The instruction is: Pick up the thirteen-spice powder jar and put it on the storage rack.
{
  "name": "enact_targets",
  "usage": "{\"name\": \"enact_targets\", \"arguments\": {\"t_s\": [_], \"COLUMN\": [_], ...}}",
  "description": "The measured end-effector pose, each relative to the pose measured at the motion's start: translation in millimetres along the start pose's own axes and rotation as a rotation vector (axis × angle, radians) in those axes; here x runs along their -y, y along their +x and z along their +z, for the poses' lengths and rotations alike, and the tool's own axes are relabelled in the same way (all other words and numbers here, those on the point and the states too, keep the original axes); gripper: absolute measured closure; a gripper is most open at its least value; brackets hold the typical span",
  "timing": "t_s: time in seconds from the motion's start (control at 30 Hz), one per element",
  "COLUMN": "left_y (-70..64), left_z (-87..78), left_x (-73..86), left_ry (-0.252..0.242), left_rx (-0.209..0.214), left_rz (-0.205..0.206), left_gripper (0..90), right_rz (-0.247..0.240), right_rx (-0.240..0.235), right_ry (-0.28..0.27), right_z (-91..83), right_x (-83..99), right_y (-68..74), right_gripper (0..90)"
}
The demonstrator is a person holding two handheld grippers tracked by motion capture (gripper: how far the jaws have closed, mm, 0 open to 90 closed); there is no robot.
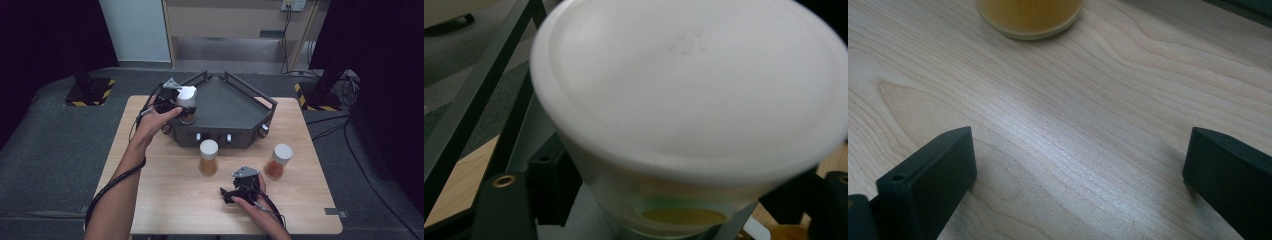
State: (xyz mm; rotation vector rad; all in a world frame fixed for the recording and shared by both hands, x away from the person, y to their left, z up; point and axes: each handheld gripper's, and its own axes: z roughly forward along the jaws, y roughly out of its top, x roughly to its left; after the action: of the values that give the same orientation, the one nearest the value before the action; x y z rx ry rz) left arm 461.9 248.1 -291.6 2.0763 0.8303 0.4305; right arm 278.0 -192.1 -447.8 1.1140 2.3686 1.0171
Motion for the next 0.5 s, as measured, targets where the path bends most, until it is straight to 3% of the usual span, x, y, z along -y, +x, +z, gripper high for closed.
{"name": "enact_targets", "arguments": {"t_s": [0.2, 0.5], "left_y": [-6.8, -24.3], "left_z": [-10.6, -32.6], "left_x": [2.1, 21.7], "left_ry": [0.004, -0.012], "left_rx": [-0.037, -0.090], "left_rz": [0.004, -0.004], "left_gripper": [9.7, 6.9], "right_rz": [0.001, 0.000], "right_rx": [0.000, 0.001], "right_ry": [-0.001, -0.001], "right_z": [0.1, 0.2], "right_x": [0.1, 0.1], "right_y": [0.1, 0.2], "right_gripper": [0.7, 0.6]}}
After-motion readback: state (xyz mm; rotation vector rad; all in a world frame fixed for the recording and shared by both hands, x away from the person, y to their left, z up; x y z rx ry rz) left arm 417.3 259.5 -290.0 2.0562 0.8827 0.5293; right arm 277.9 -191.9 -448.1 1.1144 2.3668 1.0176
